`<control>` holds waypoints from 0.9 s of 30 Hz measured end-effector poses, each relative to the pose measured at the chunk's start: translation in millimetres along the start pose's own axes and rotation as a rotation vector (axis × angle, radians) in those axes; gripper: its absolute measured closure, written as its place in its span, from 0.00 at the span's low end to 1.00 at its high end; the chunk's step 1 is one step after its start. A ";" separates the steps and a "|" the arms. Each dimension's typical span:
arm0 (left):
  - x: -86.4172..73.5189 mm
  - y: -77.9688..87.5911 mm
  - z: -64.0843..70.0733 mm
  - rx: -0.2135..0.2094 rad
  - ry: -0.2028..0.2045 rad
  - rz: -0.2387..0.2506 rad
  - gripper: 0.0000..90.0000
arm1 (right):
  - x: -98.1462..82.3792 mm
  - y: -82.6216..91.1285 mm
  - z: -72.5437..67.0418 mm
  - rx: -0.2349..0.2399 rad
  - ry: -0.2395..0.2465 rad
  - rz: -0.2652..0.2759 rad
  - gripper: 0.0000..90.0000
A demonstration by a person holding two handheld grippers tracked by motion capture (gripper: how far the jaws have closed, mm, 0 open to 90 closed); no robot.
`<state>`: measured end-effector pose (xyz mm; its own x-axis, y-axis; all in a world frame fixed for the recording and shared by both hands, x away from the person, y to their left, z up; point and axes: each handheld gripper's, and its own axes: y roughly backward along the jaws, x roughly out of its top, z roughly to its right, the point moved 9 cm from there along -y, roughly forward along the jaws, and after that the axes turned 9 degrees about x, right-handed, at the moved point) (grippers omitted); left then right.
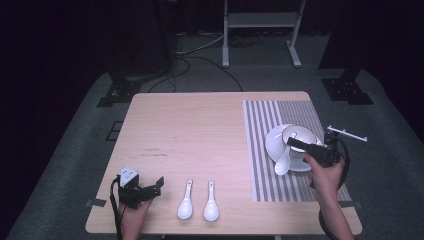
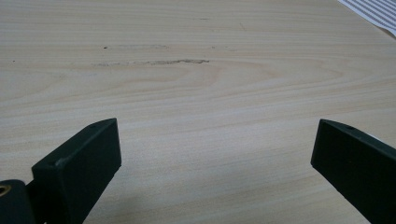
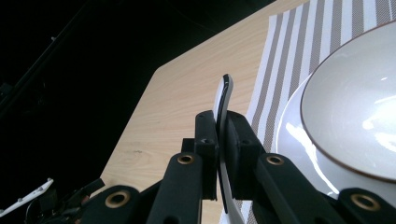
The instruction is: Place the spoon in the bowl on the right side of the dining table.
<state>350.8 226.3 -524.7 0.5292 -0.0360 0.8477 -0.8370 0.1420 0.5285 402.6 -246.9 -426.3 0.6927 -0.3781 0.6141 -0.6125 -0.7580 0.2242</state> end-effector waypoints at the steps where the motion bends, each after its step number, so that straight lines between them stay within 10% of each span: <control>1: -0.1 0.0 0.1 0.000 0.000 0.000 0.00 | 2.0 0.1 0.7 0.000 -0.007 0.003 0.93; 27: -0.2 0.1 -0.2 -0.001 -0.002 -0.002 0.00 | 57.2 7.0 21.1 -0.078 -0.037 0.117 0.94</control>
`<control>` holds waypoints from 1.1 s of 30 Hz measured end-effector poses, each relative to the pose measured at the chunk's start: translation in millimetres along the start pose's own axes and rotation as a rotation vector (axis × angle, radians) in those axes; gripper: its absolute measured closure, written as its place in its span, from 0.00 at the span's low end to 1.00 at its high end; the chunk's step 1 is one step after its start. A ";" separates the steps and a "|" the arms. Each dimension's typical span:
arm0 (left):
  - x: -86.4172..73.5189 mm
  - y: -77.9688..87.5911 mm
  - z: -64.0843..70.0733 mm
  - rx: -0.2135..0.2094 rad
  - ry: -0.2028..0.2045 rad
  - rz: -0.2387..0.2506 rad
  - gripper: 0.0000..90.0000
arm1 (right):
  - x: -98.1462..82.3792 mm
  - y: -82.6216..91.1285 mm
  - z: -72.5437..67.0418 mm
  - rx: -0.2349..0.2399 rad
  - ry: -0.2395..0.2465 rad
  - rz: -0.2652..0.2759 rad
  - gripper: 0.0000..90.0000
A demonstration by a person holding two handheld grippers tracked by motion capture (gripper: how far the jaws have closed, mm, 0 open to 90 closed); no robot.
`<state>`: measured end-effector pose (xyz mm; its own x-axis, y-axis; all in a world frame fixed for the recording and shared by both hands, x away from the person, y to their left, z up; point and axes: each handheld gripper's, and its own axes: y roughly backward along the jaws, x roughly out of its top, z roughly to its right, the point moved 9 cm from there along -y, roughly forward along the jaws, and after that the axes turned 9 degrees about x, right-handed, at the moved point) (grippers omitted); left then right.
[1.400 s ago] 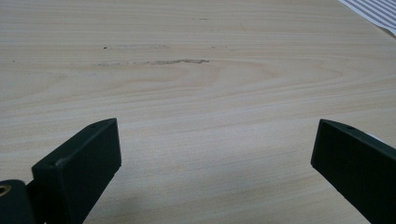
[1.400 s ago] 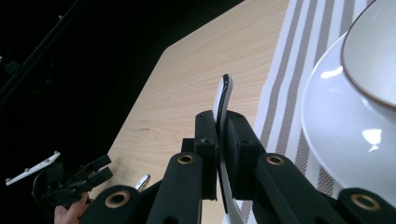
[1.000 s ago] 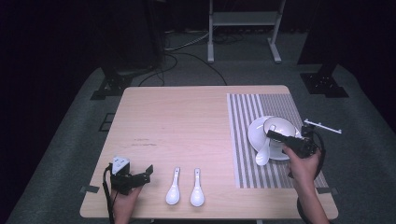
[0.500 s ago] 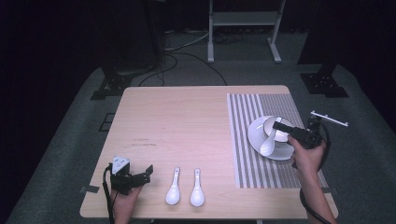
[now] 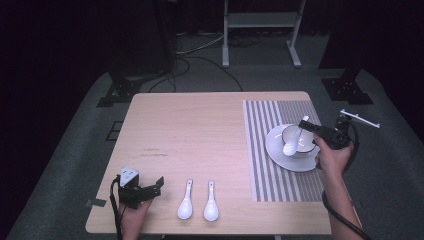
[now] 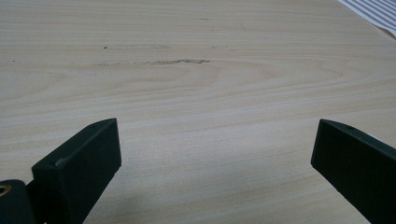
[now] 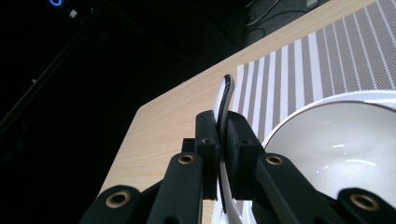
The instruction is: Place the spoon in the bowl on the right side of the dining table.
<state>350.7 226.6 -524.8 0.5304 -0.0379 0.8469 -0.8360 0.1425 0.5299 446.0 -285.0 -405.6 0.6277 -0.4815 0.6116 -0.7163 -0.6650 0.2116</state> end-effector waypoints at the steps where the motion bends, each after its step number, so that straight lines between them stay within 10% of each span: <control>1: 0.0 0.0 0.0 0.000 0.000 0.000 0.00 | 1.9 -0.3 1.1 -0.004 0.003 0.008 0.94; 33: 0.3 0.0 0.1 -0.001 0.000 0.005 0.00 | 23.9 7.7 64.9 -0.134 -0.121 0.164 0.93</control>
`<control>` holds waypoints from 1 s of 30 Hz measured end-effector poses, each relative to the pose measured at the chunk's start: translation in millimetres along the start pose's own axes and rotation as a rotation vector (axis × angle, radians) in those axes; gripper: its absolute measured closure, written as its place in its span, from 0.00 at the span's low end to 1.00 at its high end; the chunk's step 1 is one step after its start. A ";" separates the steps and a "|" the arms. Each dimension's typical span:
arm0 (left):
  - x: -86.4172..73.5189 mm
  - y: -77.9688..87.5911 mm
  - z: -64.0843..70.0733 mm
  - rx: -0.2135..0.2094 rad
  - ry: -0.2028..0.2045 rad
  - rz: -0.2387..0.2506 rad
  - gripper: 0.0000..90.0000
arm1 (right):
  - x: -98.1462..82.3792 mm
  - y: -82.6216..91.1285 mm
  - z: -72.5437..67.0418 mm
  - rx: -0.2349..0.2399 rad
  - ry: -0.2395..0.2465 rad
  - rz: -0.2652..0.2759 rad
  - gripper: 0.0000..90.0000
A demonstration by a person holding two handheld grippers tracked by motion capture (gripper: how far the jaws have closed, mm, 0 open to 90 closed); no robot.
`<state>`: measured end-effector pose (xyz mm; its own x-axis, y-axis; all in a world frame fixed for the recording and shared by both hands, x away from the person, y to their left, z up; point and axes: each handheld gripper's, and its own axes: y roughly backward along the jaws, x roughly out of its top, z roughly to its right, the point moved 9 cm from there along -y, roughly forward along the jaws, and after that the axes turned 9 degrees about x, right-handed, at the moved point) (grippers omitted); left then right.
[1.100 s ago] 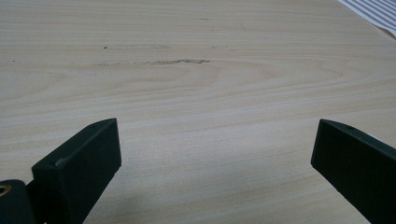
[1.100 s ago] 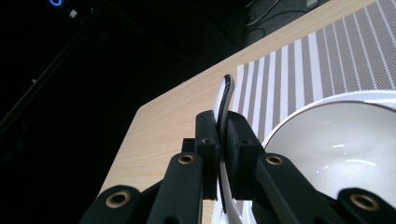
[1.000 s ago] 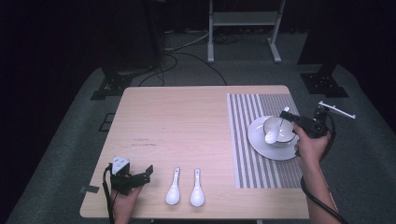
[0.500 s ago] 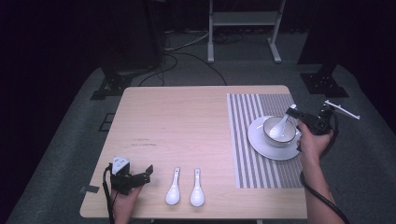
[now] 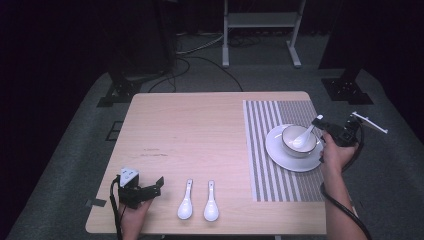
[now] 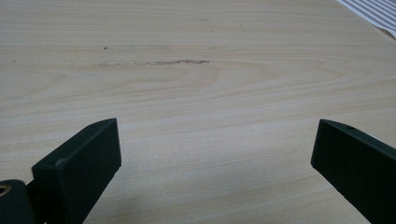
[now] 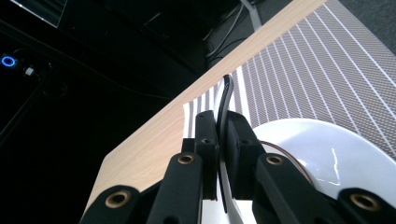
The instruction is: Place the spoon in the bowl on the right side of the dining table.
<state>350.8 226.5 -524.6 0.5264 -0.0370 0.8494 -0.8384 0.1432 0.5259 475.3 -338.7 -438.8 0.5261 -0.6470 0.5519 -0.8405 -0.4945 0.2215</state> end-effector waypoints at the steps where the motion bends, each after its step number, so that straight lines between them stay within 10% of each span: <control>1: 0.0 0.0 0.0 0.000 0.000 0.000 0.00 | 0.0 0.3 2.2 -0.004 -0.004 0.006 0.93; 30: -0.3 0.1 0.2 -0.001 -0.001 -0.004 0.00 | -16.1 -0.4 27.5 -0.035 0.004 -0.024 0.91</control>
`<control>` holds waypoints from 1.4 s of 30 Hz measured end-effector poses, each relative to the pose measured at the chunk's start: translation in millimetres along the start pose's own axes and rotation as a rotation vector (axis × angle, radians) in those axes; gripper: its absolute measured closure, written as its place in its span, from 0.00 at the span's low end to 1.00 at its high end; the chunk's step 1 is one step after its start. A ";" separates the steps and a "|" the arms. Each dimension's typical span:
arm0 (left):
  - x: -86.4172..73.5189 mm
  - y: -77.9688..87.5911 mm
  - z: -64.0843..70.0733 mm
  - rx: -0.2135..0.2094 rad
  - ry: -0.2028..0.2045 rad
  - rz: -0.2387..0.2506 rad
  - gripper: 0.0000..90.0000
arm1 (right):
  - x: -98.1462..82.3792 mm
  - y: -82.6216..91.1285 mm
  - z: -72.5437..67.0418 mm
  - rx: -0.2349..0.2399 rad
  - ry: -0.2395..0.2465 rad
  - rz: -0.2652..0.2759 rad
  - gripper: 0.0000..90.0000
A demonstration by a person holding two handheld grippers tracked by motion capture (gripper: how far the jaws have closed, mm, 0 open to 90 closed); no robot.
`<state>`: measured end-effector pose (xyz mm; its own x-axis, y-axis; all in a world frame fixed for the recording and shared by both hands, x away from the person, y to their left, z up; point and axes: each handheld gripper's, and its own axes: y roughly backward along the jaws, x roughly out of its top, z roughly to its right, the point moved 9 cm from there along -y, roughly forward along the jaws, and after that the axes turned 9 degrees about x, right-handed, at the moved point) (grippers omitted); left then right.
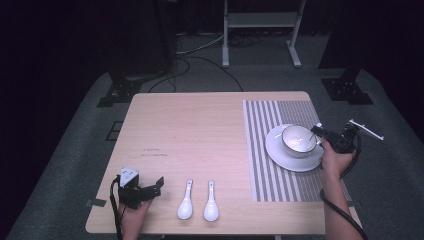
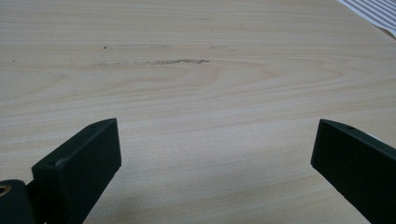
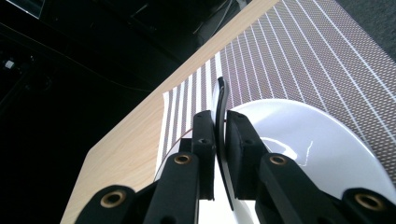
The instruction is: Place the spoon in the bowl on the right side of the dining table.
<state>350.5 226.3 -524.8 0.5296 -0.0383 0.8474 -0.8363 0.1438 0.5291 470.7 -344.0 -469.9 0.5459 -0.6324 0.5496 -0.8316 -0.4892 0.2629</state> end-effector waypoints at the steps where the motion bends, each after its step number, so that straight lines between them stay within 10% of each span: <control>1: 0.0 0.0 0.0 0.000 0.000 0.000 0.00 | 0.1 0.4 0.2 0.000 0.000 0.001 0.91; 42: -0.1 -0.2 -0.3 0.003 0.002 -0.003 0.00 | -3.0 11.7 14.8 0.028 -0.022 0.005 0.77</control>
<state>350.7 226.5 -525.0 0.5320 -0.0372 0.8459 -0.8353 0.1408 0.5315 460.8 -356.8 -480.2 0.5444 -0.6478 0.5329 -0.8311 -0.5026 0.2380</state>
